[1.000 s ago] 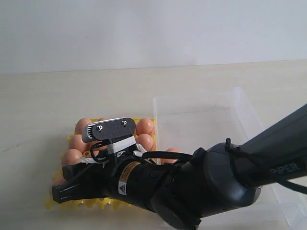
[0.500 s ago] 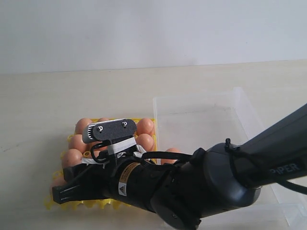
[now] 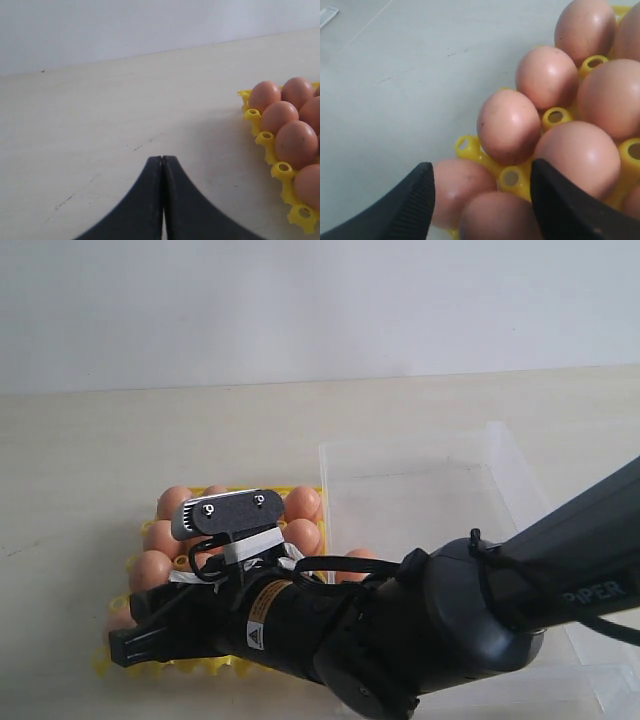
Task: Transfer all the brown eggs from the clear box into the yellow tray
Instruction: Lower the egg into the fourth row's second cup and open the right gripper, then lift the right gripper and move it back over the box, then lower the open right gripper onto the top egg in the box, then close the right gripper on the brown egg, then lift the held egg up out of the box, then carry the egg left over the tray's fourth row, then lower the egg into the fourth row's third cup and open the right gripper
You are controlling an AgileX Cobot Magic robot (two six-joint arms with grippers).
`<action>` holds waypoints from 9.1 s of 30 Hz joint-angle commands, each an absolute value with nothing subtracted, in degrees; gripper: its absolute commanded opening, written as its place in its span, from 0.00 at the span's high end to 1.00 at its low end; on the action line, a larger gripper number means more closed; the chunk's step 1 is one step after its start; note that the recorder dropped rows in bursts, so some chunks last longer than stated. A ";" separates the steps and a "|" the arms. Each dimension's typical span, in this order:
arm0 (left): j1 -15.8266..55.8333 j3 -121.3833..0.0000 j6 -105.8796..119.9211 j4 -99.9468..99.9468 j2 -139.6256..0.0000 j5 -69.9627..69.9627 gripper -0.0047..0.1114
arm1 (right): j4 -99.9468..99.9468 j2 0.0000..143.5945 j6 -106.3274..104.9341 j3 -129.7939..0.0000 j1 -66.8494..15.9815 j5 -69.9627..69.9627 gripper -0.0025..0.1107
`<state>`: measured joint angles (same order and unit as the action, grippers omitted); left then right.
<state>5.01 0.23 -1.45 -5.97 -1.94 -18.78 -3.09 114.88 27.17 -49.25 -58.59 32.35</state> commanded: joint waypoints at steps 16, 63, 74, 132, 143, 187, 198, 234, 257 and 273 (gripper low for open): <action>5.19 0.00 -1.70 -5.84 -2.08 -18.09 0.96 | -3.04 111.75 27.20 -47.79 -58.66 33.27 0.46; 5.19 0.00 -1.70 -5.84 -2.08 -18.09 0.96 | 4.89 86.67 -9.86 -55.33 -40.25 -37.53 0.69; 5.19 0.00 -1.70 -5.84 -2.08 -18.09 0.96 | 5.32 93.97 0.00 -58.16 -39.53 -36.34 0.60; 5.19 0.00 -1.70 -5.84 -2.08 -18.09 0.96 | -14.90 109.83 12.00 -59.11 -32.23 -18.75 0.48; 5.19 0.00 -1.70 -5.84 -2.08 -18.09 0.96 | -14.38 109.98 11.03 -59.11 -31.55 -18.09 0.48; 5.19 0.00 -1.70 -5.84 -2.08 -18.09 0.96 | -14.10 110.82 5.08 -59.11 -31.66 -19.40 0.97; 5.19 0.00 -1.70 -5.84 -2.08 -18.09 0.96 | -9.91 97.64 5.90 -54.77 -34.38 -11.52 0.98; 5.19 0.00 -1.70 -5.84 -2.08 -18.09 0.96 | -10.45 106.01 14.44 -48.41 -57.47 15.73 0.98; 5.19 0.00 -1.70 -5.84 -2.08 -18.09 0.96 | -12.14 108.90 14.63 -48.41 -55.23 14.81 0.98; 5.19 0.00 -1.70 -5.84 -2.08 -18.09 0.96 | -12.02 108.76 14.73 -48.41 -54.03 14.34 0.98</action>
<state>5.01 0.23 -1.45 -5.97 -1.94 -18.78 -11.64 108.72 14.76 -48.66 -54.68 14.87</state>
